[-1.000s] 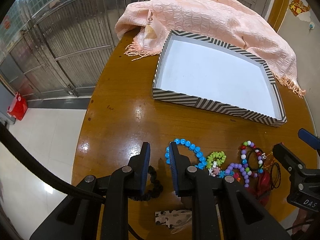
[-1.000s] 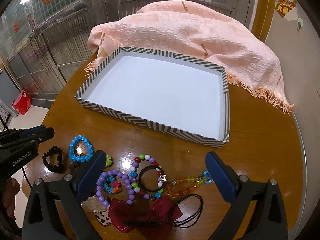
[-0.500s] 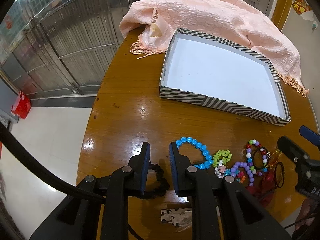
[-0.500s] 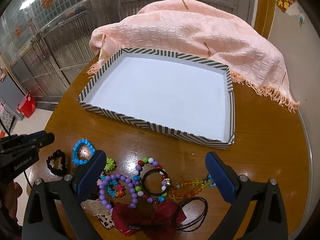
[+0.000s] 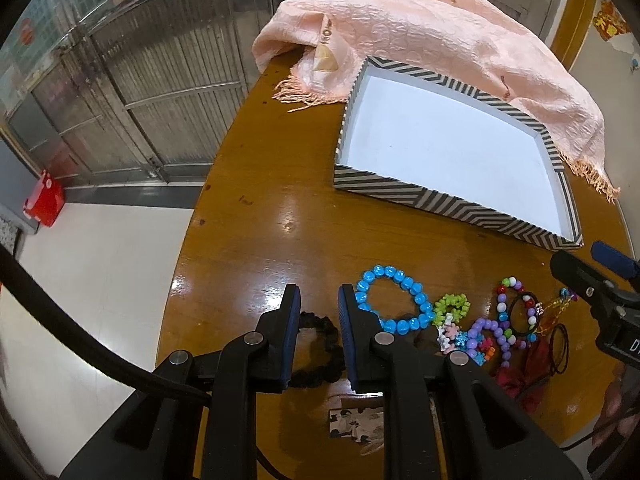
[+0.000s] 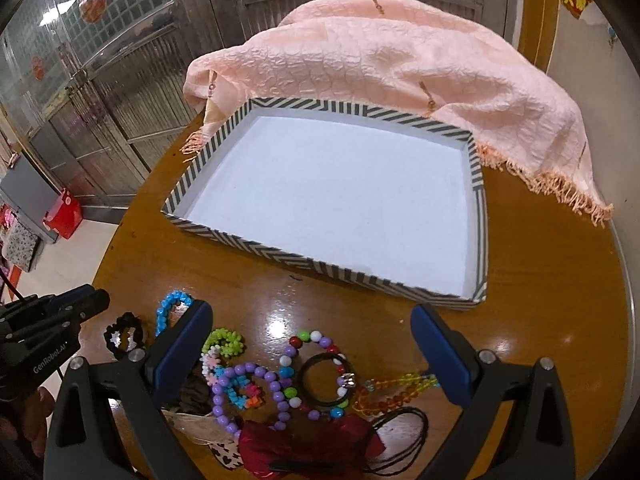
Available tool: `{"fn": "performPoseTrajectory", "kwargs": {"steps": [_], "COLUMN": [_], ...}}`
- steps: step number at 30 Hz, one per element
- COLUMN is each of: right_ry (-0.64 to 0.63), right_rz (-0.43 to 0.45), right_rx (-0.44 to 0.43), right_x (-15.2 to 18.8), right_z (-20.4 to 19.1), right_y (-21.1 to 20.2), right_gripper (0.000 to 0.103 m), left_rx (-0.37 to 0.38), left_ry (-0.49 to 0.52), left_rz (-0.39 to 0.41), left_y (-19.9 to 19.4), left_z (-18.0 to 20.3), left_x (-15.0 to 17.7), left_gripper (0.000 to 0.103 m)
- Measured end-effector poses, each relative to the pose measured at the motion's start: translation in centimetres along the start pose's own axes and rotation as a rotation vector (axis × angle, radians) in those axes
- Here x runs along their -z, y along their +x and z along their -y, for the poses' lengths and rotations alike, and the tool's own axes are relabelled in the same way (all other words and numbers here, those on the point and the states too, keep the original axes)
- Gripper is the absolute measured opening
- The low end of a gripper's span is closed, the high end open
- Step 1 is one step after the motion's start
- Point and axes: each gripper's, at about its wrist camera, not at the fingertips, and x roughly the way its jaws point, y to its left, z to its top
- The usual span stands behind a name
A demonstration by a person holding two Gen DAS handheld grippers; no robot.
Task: Organize jewelry
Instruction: 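Grasp the blue bead bracelet with the left tool while the right tool grasps the black hair tie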
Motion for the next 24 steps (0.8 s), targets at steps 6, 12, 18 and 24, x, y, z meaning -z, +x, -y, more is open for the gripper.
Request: {"fn": "performPoseTrajectory", "kwargs": {"steps": [6, 12, 18, 24], "right_ry": [0.008, 0.039, 0.020, 0.015], "right_rz": [-0.009, 0.011, 0.014, 0.006], "right_rx": [-0.001, 0.000, 0.031, 0.048], "right_x": [0.1, -0.2, 0.0, 0.7], "right_z": [0.0, 0.8, 0.6, 0.8], "right_y": [0.1, -0.2, -0.6, -0.8], "right_gripper": [0.101, 0.101, 0.101, 0.101], "left_rx": [0.005, 0.004, -0.004, -0.013], "left_ry": [-0.002, 0.006, -0.015, -0.020], "left_rz": [0.010, 0.014, 0.030, 0.021], "left_y": [-0.1, -0.2, -0.4, 0.1], "left_z": [-0.1, -0.2, -1.4, -2.1], "left_x": [-0.2, -0.5, -0.9, -0.9], "left_gripper": [0.010, 0.010, 0.010, 0.010]}}
